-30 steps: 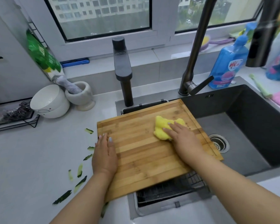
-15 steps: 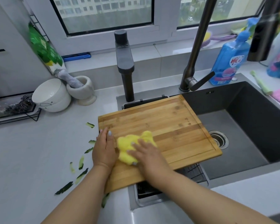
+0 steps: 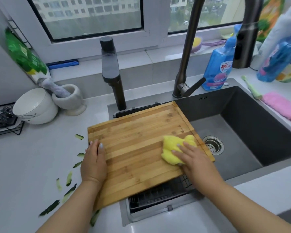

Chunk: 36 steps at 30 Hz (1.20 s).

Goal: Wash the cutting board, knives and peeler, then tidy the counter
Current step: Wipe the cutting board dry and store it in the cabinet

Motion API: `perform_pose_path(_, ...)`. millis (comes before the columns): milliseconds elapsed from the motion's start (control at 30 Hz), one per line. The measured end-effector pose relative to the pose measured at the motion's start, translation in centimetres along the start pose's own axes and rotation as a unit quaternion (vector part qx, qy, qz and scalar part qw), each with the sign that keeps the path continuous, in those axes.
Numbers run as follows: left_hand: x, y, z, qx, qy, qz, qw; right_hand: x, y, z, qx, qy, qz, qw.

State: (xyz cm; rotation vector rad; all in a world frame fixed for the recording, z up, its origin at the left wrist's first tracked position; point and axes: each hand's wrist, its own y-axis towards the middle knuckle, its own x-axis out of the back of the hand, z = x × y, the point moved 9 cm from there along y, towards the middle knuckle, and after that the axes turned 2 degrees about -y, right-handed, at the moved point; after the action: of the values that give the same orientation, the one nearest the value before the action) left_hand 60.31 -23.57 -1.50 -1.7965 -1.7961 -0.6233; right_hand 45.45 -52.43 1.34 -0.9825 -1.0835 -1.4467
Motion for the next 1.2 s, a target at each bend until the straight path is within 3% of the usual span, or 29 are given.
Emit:
perform_pose_path(200,-0.2,0.1,-0.1,-0.009,0.031,0.002,0.999,0.1,2.3,-4.7,-0.127,0.031,-0.029,0.991)
perform_pose_path(433,-0.5,0.3,0.1,-0.010,0.047,0.009,0.999,-0.1,12.8,-4.1,-0.169,0.037,0.025,0.985)
perform_pose_path(633,-0.7,0.6,0.4,-0.014,0.061,0.012,0.998,0.3,18.6,-3.7,-0.231,0.030,0.012,0.972)
perform_pose_path(767,-0.7,0.4,0.5,-0.003,0.063,0.018,0.998,-1.8,17.5,2.7,-0.126,-0.048,0.063,0.989)
perform_pose_path(867,-0.7,0.2,0.3,0.006,0.061,0.025,0.998,-2.5,15.0,7.0,-0.089,0.098,0.096,0.987)
perform_pose_path(933,-0.6,0.2,0.2,0.015,0.058,0.026,0.998,-1.1,14.0,7.2,-0.159,0.273,0.084,0.945)
perform_pose_path(1000,-0.4,0.1,-0.2,0.019,0.054,0.035,0.998,0.1,13.1,6.9,-0.233,0.432,0.056,0.870)
perform_pose_path(1033,-0.4,0.2,-0.3,0.018,0.055,0.040,0.998,0.5,12.6,6.6,-0.273,0.507,0.048,0.816)
perform_pose_path(1133,0.4,0.1,-1.3,0.027,0.036,0.050,0.998,0.2,11.0,7.1,-0.336,0.714,0.084,0.609)
perform_pose_path(1200,2.5,0.0,-2.8,0.033,-0.005,-0.013,0.999,0.8,10.2,8.0,-0.321,0.767,0.116,0.543)
